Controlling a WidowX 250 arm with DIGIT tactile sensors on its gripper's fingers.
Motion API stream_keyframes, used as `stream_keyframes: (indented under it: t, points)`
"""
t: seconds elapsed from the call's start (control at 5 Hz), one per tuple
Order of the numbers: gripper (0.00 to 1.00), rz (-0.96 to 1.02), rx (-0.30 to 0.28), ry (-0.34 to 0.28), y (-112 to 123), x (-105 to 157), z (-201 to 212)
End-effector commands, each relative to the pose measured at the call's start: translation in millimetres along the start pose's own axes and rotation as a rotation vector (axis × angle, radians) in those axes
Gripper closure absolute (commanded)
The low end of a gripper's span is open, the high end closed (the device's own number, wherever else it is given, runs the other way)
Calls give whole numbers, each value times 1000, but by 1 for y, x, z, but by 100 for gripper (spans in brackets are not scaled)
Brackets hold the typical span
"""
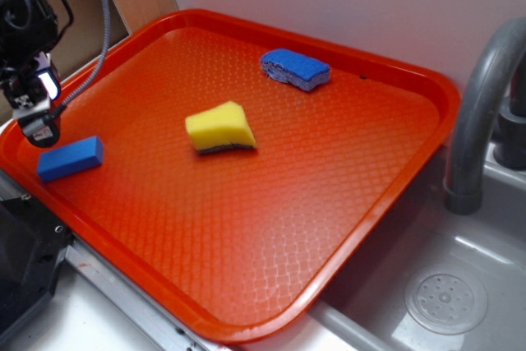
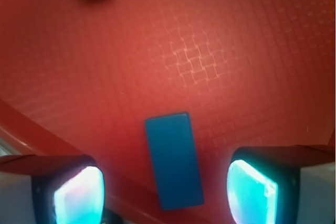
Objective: Grab the blue block.
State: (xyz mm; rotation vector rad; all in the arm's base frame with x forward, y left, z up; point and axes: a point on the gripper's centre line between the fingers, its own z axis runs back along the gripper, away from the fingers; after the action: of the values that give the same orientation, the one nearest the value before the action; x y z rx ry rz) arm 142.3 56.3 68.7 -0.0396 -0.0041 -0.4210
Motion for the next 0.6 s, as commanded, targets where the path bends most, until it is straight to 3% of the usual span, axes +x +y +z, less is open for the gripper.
stream_keyframes:
  t: [0.0, 0.4]
  points:
    - [0, -46, -45, 31, 7, -2, -28]
    - [0, -41, 23, 123, 9, -5, -52]
